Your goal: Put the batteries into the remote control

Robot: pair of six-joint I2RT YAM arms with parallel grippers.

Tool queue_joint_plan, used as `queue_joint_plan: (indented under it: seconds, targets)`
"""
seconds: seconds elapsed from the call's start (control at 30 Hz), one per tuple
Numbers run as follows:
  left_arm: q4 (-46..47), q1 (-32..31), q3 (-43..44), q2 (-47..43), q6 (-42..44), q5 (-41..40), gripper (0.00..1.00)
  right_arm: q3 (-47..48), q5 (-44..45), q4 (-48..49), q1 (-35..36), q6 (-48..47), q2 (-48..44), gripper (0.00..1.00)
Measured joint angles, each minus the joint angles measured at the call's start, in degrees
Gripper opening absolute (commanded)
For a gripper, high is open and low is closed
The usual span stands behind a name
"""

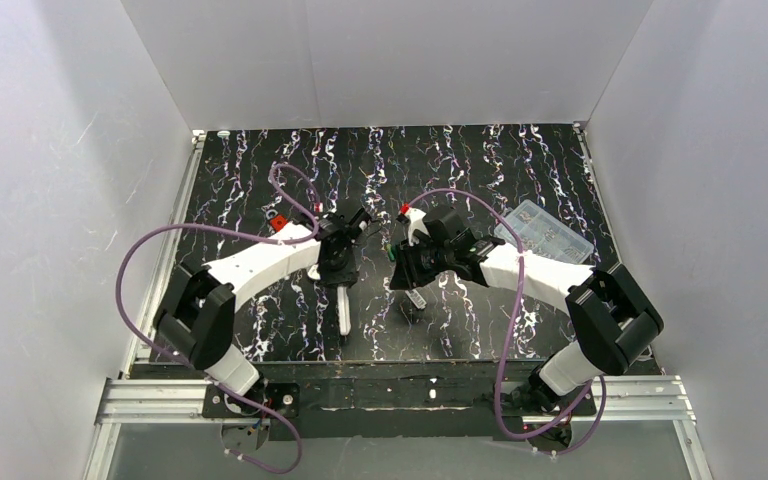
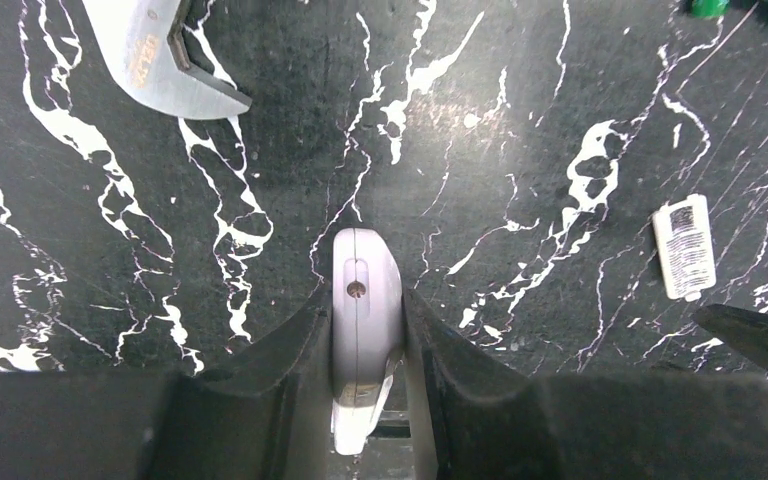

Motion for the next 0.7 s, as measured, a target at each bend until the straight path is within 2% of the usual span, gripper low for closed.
queue_joint_plan:
  seconds: [0.23,0.37,0.53,0.7]
  targets:
    - [-7.45,0.0,10.62,5.64,1.57,-2.19,0.0,0.0,1.2,0.0,0.0,-0.02,0.0,0.42]
    - [-9.94,0.0,12.07,6.16,2.05,-2.84,0.0,0.0,1.92,-0.02,0.0,0.0,0.0,0.44]
    - [-12.96,-0.02,14.01,7.91,3.34,-4.46,0.0,0.0,3.39,-0.09,0.0,-0.11,-0.02,0.52]
    - [-14.58,-0.37,16.57,11.04,5.95,-6.82,0.0,0.0,4.39,-0.35,0.0,-0.11,-0.09,0.53]
